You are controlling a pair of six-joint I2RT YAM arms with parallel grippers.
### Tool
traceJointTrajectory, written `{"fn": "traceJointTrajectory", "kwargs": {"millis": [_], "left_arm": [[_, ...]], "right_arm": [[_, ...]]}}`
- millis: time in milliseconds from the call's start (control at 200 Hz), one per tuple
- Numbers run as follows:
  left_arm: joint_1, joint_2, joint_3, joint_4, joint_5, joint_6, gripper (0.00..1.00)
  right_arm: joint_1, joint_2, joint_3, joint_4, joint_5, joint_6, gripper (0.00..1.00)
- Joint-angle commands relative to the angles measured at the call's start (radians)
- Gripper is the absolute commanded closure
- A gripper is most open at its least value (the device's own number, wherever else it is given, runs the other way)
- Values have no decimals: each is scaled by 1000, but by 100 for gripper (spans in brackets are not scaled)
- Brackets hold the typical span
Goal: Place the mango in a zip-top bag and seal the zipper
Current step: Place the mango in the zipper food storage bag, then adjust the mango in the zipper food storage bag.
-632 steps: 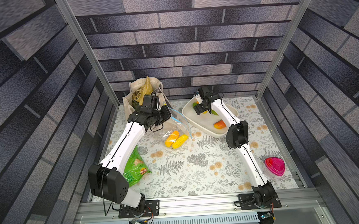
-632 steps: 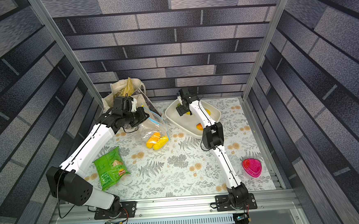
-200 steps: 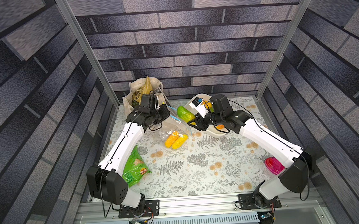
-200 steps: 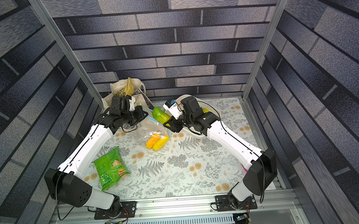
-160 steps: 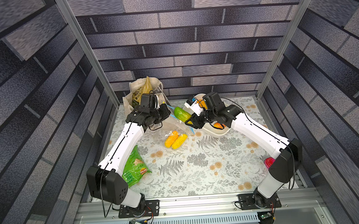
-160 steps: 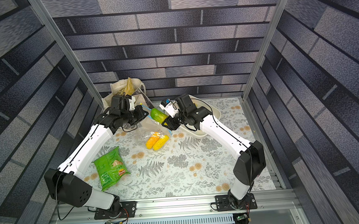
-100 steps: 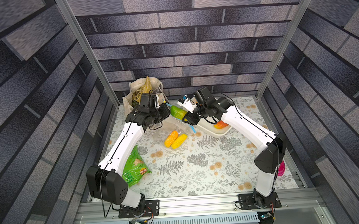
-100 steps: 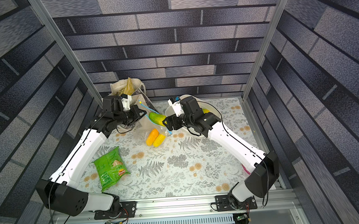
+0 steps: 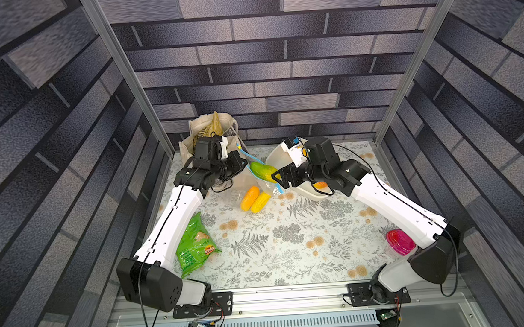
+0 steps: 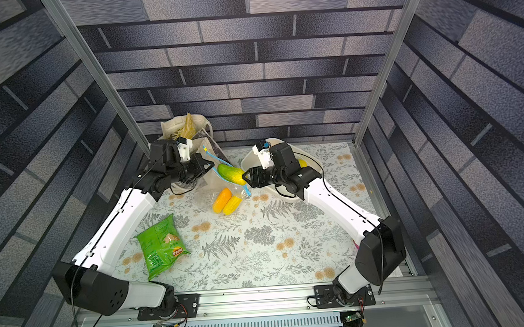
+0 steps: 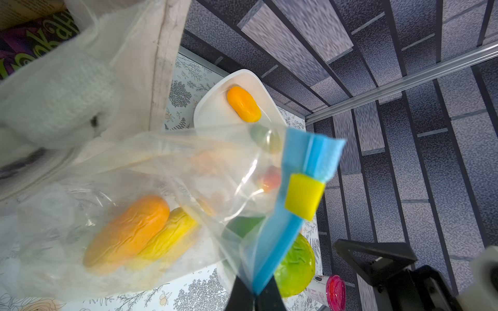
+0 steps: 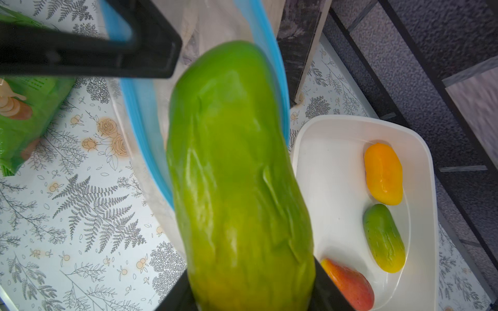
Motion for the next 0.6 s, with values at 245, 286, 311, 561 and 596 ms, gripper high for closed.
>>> {"fn": "traceJointTrajectory", "kwargs": {"millis": [245, 286, 311, 561, 596], "left_arm": [[8, -85, -19, 27, 41, 5, 100], [8, -87, -21, 26, 44, 7, 100], [8, -88, -23, 25, 46, 8, 100], [7, -105, -39, 30, 60, 5, 100], [6, -108, -41, 29, 60, 5, 100]], "right_arm": [[28, 0, 85, -99, -59, -39, 52], [31, -10, 87, -89, -91, -32, 49], [33, -14, 87, -79, -91, -26, 47], [50, 72, 226, -140, -9, 38, 38], [49, 70, 228, -128, -4, 65, 30]]}}
